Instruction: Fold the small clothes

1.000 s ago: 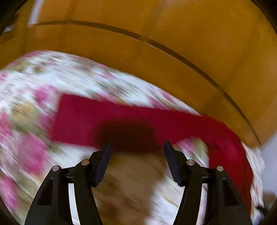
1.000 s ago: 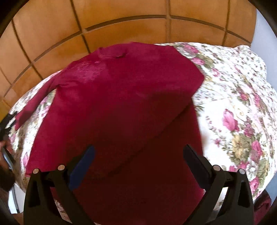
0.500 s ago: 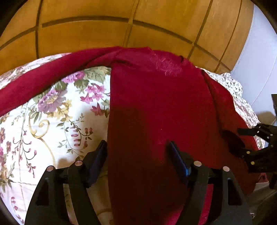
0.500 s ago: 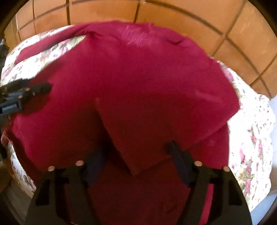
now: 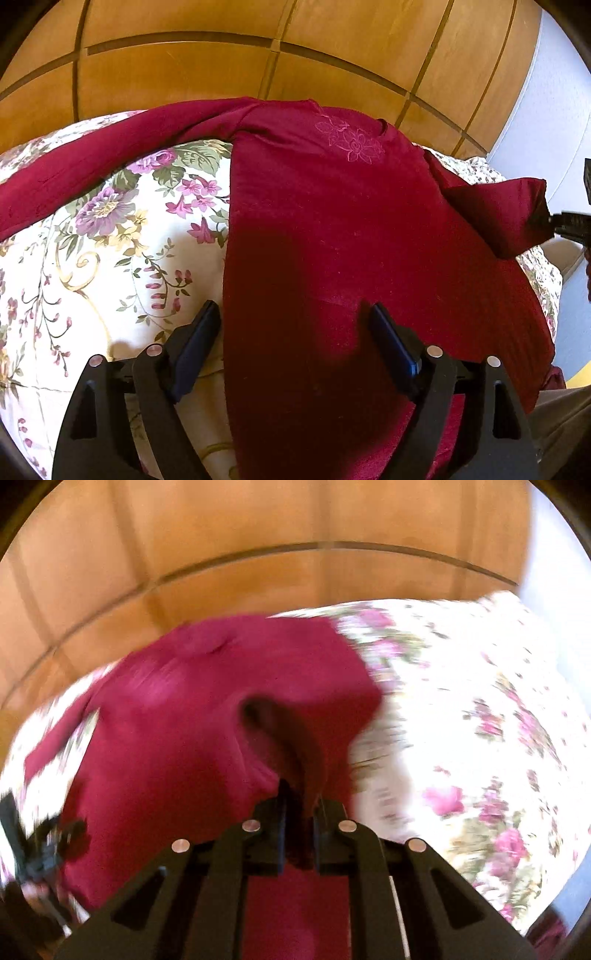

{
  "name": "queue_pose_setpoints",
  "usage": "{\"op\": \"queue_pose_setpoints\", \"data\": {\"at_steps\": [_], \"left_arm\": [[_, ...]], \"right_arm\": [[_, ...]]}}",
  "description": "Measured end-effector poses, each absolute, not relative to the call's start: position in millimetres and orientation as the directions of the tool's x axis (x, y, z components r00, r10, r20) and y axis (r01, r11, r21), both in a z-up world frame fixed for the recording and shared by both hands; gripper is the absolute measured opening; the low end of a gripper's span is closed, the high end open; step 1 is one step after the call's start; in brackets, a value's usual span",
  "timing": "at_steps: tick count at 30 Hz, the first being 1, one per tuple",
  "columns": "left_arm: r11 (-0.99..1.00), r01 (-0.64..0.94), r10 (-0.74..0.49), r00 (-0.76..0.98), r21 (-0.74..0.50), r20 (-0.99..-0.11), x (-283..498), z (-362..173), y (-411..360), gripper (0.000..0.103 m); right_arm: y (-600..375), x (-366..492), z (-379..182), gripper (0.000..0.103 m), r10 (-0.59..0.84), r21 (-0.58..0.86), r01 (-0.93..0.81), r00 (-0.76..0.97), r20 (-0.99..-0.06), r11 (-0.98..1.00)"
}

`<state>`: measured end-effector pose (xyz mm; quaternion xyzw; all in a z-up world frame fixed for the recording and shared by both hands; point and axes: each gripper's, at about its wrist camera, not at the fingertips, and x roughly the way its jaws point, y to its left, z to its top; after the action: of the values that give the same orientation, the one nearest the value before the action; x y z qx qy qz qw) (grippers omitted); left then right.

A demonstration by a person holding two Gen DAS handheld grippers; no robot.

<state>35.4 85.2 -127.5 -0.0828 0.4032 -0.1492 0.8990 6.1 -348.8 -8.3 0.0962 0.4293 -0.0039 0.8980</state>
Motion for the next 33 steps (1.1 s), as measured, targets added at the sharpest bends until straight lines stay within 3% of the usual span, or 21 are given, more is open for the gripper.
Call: {"op": "queue_pose_setpoints", "data": {"at_steps": [12, 14, 15, 16, 17, 22, 23, 25, 27, 29, 33], "left_arm": [[0.929, 0.22, -0.368, 0.626, -0.297, -0.688, 38.6, -129.5, 84.0, 0.089], [0.925, 0.223, -0.379, 0.625, -0.309, -0.682, 39.0, -129.9, 85.6, 0.089], [0.923, 0.224, -0.383, 0.625, -0.314, -0.68, 38.9, -130.0, 86.2, 0.09], [0.92, 0.225, -0.388, 0.625, -0.32, -0.677, 39.2, -130.1, 86.8, 0.09], [0.919, 0.226, -0.391, 0.625, -0.322, -0.676, 39.2, -130.1, 87.2, 0.09], [0.912, 0.228, -0.406, 0.624, -0.341, -0.668, 38.1, -129.7, 91.0, 0.091], [0.911, 0.228, -0.408, 0.624, -0.345, -0.666, 37.8, -129.6, 91.5, 0.091], [0.906, 0.221, -0.415, 0.626, -0.36, -0.66, 36.5, -127.7, 94.7, 0.091], [0.904, 0.197, -0.413, 0.634, -0.38, -0.654, 34.6, -124.8, 99.3, 0.091], [0.891, 0.152, -0.416, 0.648, -0.427, -0.638, 31.2, -120.6, 110.9, 0.088], [0.864, 0.063, -0.42, 0.639, -0.5, -0.644, 23.7, -120.9, 131.0, 0.07]], "right_arm": [[-540.3, -5.9, -29.4, 0.011, -0.306, 0.12, 0.619, 0.536, -0.787, 0.776], [-559.5, -12.9, -41.0, 0.02, -0.344, 0.102, 0.689, 0.478, -0.808, 0.718], [-563.3, -15.0, -44.8, 0.042, -0.357, 0.09, 0.711, 0.454, -0.817, 0.698], [-567.3, -19.5, -48.2, 0.073, -0.379, 0.072, 0.742, 0.421, -0.824, 0.667], [-570.1, -25.6, -49.5, 0.078, -0.402, 0.067, 0.773, 0.4, -0.824, 0.631], [-562.5, -42.0, -38.2, 0.077, -0.315, 0.169, 0.742, 0.463, -0.828, 0.648], [-549.8, -40.2, -33.5, 0.074, -0.267, 0.207, 0.701, 0.503, -0.822, 0.682], [-527.5, -31.8, -28.9, 0.052, -0.173, 0.264, 0.619, 0.554, -0.814, 0.74], [-498.0, -23.3, -25.9, 0.05, -0.009, 0.363, 0.496, 0.6, -0.8, 0.789], [-465.7, -18.0, -26.6, 0.049, 0.155, 0.441, 0.372, 0.595, -0.789, 0.816], [-414.4, -13.6, -33.0, 0.049, 0.269, 0.437, 0.233, 0.519, -0.812, 0.869]]}}
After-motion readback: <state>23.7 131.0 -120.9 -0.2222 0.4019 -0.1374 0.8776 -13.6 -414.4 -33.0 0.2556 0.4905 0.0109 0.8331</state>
